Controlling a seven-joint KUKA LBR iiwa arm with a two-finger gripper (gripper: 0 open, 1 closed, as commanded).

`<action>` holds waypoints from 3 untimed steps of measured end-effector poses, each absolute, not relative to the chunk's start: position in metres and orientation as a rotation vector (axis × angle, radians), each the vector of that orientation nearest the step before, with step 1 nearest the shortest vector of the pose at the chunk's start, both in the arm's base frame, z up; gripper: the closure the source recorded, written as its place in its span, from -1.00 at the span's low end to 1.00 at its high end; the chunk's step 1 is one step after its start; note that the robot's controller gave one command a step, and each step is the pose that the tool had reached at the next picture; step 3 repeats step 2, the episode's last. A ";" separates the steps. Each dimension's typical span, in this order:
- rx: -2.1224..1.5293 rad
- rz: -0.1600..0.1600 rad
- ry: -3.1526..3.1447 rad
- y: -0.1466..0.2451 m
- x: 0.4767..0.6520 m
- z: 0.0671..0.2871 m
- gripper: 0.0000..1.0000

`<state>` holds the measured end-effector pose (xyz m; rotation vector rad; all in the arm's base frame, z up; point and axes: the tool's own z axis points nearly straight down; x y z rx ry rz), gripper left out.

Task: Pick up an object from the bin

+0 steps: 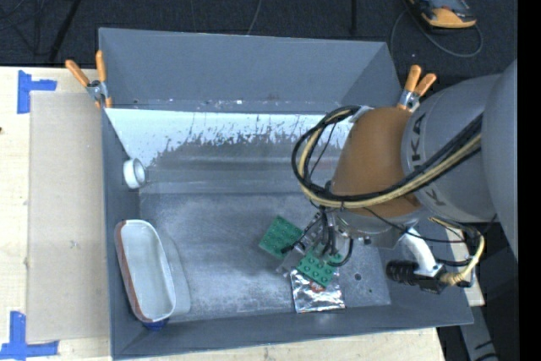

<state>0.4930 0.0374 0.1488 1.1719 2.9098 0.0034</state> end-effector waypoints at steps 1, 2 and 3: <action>1.168 0.000 2.917 0.037 0.493 0.158 1.00; 1.161 0.000 2.918 0.036 0.494 0.184 1.00; 1.161 0.000 2.918 0.036 0.494 0.184 1.00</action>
Offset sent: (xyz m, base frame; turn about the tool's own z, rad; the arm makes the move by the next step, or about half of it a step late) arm 0.0001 -0.0002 0.0094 0.0000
